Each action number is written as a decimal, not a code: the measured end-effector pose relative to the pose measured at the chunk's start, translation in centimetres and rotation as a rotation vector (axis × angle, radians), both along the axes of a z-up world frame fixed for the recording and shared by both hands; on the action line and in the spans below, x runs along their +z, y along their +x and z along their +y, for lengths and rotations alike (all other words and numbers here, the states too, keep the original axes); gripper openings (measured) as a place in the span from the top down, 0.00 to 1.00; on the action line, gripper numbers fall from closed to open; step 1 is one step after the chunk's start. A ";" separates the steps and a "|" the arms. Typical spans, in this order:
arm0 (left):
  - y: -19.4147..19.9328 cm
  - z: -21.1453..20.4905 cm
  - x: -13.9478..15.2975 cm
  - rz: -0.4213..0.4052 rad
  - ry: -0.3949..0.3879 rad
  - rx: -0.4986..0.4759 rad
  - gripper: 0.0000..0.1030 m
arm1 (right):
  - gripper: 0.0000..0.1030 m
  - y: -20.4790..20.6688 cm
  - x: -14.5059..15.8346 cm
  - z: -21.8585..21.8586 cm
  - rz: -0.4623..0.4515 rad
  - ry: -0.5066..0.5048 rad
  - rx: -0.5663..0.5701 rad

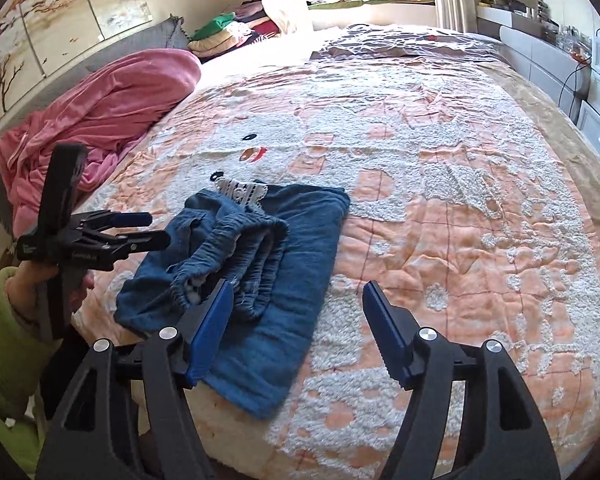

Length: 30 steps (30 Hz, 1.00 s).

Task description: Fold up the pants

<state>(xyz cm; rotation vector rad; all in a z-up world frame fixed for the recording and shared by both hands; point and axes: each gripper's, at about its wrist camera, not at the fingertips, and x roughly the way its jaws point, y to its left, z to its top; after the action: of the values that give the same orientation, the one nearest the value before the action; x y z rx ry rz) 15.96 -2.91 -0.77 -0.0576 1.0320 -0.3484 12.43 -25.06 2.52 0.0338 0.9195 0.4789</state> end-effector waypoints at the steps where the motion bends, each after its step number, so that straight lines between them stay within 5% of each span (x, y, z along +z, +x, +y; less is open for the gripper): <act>1: 0.0 -0.1 -0.1 0.000 0.005 -0.001 0.09 | 0.35 0.5 -0.2 0.0 0.004 -0.008 -0.012; 14: -0.2 -1.6 -1.3 0.011 0.055 -0.020 0.09 | 0.32 4.3 -3.1 1.8 0.081 0.016 0.003; 26: -0.1 -0.9 -3.4 0.065 -0.013 0.020 0.09 | 0.30 4.6 -6.4 1.7 0.161 0.088 -0.019; 30: -0.4 -0.9 -3.8 0.063 -0.038 0.046 0.09 | 0.43 4.5 -7.2 2.0 0.150 0.094 -0.031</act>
<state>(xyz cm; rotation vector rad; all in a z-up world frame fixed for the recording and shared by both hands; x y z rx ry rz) 15.53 -3.83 -4.59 -0.1270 1.0846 -0.3260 16.92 -23.10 -4.64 0.1710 1.0418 0.4948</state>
